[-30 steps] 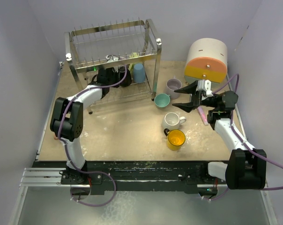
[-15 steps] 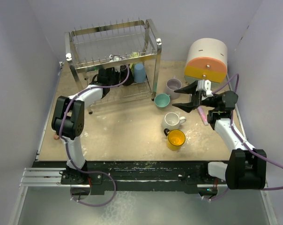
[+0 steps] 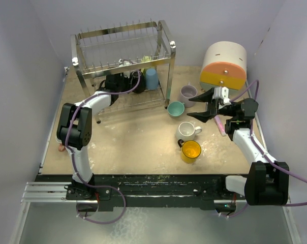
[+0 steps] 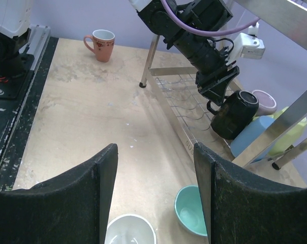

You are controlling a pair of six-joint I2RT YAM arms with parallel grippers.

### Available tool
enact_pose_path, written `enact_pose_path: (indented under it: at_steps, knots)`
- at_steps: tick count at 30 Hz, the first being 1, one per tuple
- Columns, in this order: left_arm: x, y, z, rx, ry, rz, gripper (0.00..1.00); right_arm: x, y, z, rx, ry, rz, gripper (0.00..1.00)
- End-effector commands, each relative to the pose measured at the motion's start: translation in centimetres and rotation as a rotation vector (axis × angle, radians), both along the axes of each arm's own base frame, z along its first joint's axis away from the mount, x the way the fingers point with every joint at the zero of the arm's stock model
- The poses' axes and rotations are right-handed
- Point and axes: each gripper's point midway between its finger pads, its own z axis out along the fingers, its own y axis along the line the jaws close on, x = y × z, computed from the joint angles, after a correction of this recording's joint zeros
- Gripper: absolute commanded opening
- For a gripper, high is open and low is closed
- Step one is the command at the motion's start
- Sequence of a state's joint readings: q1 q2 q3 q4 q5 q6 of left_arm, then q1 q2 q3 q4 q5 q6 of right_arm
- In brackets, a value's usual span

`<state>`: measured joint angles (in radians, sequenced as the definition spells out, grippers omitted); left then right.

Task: Load the cups into the dish rack
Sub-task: Turn the cup upside down in the dish rack.

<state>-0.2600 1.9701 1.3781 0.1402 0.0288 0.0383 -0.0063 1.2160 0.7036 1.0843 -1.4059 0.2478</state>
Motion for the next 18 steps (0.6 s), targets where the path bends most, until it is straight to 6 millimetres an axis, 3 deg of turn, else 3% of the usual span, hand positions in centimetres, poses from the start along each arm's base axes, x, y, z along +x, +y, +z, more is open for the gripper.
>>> enact_pose_path:
  at_steps: [1, 8, 18]
  knots:
    - [0.7, -0.8, 5.0, -0.057, -0.132, -0.017, 0.49, -0.4, 0.1, 2.5, -0.006, -0.106, 0.007, 0.64]
    - [-1.1, -0.3, 5.7, -0.102, -0.108, 0.026, 0.49, -0.5, 0.1, 2.6, -0.007, -0.109, 0.01, 0.64]
    - [-3.3, -0.2, 4.5, -0.153, -0.013, 0.05, 0.45, -0.6, 0.1, 2.7, -0.008, -0.115, 0.012, 0.64]
